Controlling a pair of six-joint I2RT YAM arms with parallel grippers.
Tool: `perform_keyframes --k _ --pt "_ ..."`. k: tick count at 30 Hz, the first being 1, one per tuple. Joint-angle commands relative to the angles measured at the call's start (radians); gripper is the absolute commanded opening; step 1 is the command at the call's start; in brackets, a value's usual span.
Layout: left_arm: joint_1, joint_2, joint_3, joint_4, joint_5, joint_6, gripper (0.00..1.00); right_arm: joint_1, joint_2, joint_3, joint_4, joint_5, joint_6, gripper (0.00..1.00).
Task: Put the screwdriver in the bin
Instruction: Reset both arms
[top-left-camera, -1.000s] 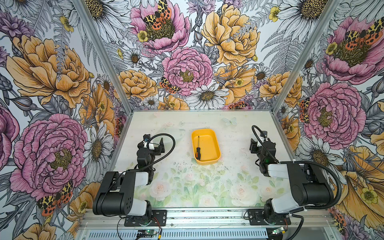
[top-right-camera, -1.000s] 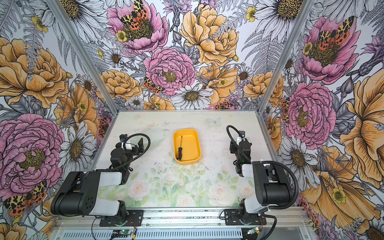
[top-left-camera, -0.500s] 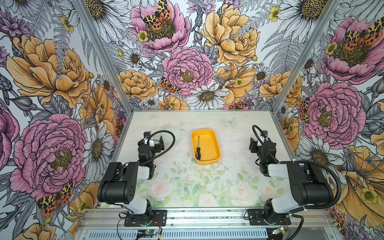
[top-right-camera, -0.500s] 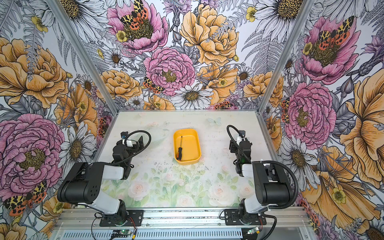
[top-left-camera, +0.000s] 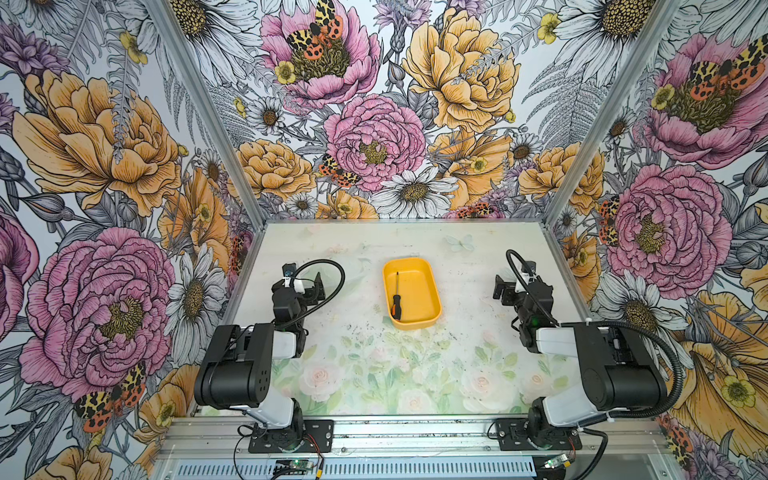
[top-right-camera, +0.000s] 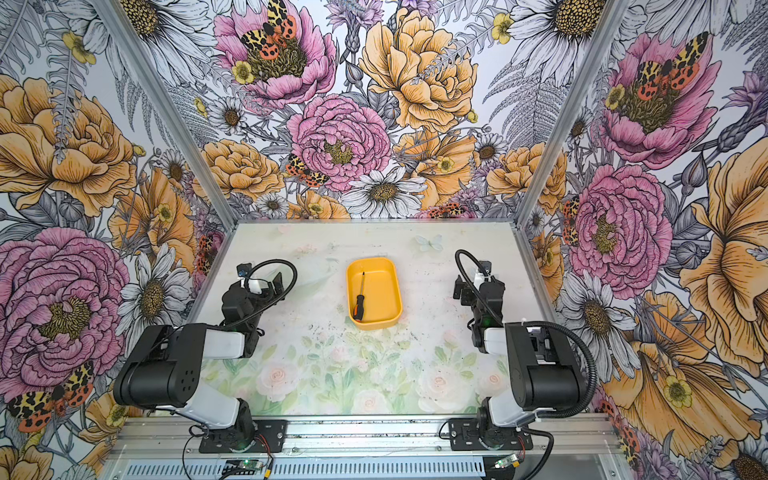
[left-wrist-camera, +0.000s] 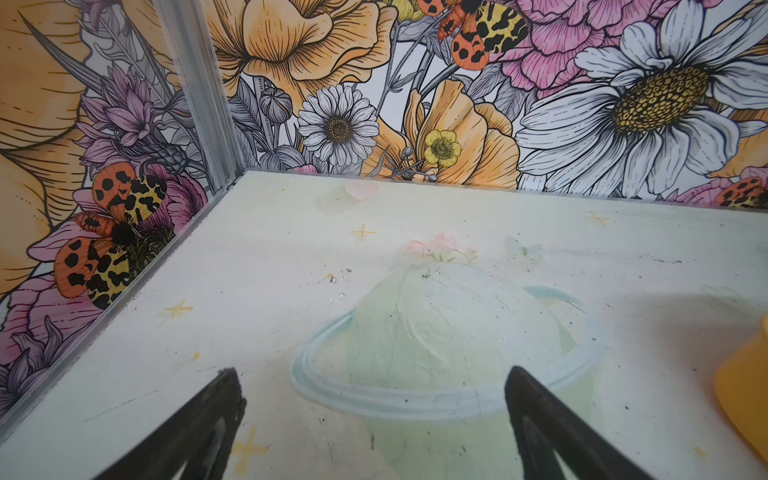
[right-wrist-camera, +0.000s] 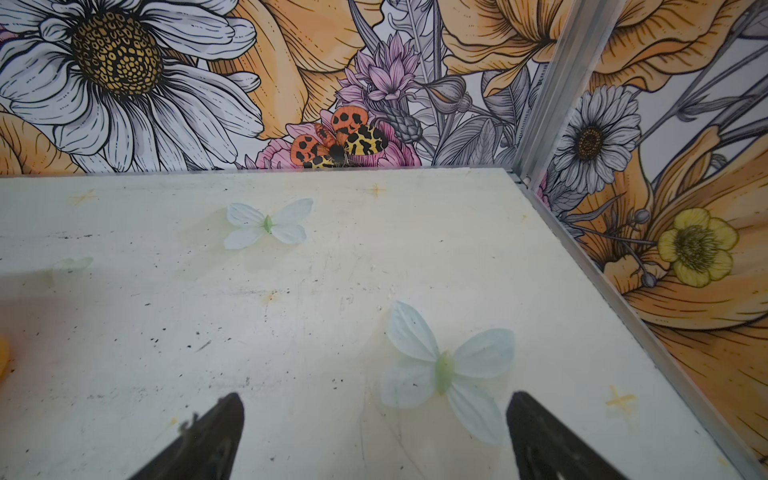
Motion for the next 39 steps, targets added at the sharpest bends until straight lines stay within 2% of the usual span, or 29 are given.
perform_keyframes --k 1,39 --pt "0.007 0.0 0.007 0.003 0.019 -0.011 0.99 -0.006 0.008 0.003 0.03 -0.007 -0.001 0.99" --pt "-0.037 -0.001 -0.003 0.019 -0.069 0.015 0.99 -0.005 0.01 0.004 0.028 -0.006 -0.001 0.99"
